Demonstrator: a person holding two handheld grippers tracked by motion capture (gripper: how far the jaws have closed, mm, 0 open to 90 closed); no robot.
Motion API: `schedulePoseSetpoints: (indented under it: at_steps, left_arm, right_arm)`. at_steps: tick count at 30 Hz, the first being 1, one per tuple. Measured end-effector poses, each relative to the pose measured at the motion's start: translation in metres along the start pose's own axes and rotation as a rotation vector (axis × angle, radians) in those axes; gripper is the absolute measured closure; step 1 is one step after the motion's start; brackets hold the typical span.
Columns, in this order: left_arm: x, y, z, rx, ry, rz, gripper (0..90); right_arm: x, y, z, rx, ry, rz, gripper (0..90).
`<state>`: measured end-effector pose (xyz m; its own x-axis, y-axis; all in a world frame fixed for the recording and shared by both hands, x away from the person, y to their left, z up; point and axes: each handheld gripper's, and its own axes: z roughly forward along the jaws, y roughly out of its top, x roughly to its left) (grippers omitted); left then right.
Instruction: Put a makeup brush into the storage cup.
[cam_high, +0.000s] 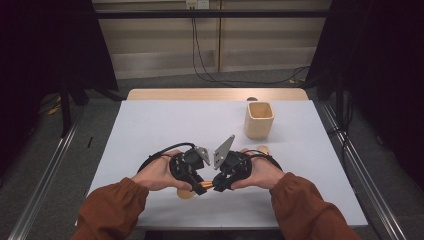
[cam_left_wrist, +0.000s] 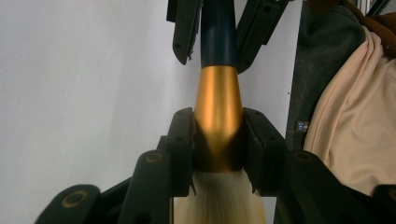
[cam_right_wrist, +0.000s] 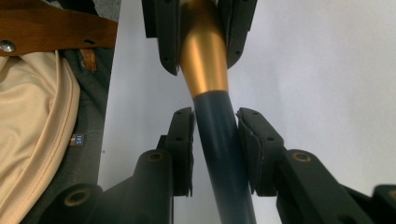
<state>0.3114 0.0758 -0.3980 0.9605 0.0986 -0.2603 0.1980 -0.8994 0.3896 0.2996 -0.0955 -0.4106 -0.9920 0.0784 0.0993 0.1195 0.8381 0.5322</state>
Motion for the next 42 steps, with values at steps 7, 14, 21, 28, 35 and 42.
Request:
schedulePoseSetpoints:
  at_steps: [7,14,21,28,35,42]
  left_arm:
    - [0.001,0.0,0.001,0.005,-0.007,0.012,66.1]
    - [0.002,-0.001,0.003,-0.002,-0.012,0.016,65.3]
    - [0.004,-0.002,0.002,-0.03,-0.01,0.0,64.0]
    - [0.007,-0.006,0.004,-0.077,0.003,-0.013,50.8]
    - [0.008,-0.01,0.003,-0.118,0.021,-0.026,38.8]
    - [0.011,-0.02,0.002,-0.198,0.102,-0.083,21.6]
  right_arm:
    - [0.001,-0.002,0.0,-0.003,0.005,-0.022,71.9]
    - [0.003,-0.004,0.001,0.008,0.021,-0.042,74.1]
    - [0.002,-0.005,-0.002,-0.009,0.017,-0.037,74.9]
    - [0.003,-0.006,-0.002,-0.018,-0.003,-0.033,75.0]
    - [0.001,-0.008,-0.003,-0.017,-0.015,-0.02,75.0]
    - [-0.002,-0.015,-0.008,-0.015,-0.032,0.029,75.0]
